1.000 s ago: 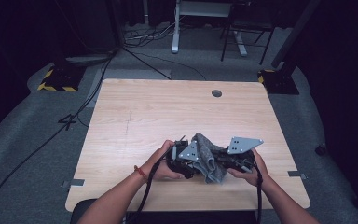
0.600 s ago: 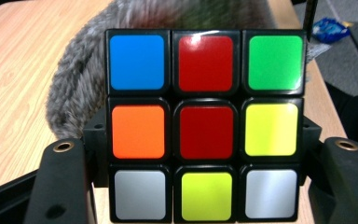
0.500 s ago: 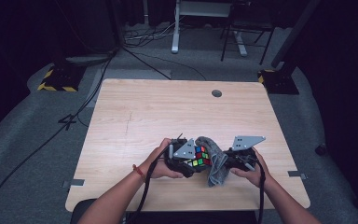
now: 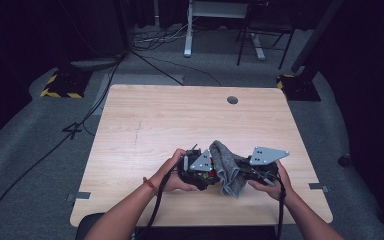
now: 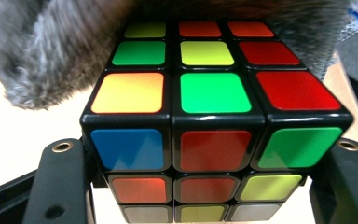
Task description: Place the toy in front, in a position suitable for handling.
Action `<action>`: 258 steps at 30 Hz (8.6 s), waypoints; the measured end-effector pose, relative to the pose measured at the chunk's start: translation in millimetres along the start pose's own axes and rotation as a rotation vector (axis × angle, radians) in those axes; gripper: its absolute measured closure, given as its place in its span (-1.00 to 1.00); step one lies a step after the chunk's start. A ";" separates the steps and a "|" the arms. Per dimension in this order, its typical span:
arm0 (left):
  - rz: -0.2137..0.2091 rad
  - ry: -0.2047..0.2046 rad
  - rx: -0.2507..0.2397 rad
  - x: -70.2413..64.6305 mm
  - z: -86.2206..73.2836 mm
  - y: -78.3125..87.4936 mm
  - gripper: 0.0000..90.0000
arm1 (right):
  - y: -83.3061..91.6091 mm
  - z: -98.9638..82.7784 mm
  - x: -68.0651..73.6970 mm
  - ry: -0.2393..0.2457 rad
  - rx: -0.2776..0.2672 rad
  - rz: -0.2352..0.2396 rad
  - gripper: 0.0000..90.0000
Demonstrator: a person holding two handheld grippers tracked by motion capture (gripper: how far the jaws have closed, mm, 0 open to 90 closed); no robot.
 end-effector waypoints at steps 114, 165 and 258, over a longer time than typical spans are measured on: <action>-0.027 -0.044 -0.022 -9.2 6.7 7.3 -0.25 | -15.7 -18.9 2.8 0.003 0.079 0.039 0.83; 0.017 -0.049 0.032 -5.7 0.8 -3.8 -0.26 | -14.3 1.8 16.9 0.059 -0.020 0.103 0.83; 0.007 -0.028 -0.097 1.4 17.9 26.4 -0.25 | -23.0 -22.2 17.2 -0.003 0.101 0.106 0.83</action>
Point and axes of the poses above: each handheld gripper's, and its own axes: y roughly backward along the jaws, z roughly out of its top, x roughly to its left, the point moved 9 cm from there along -y, roughly forward along the jaws, and after that the axes turned 2 degrees about -x, right-handed, at the moved point
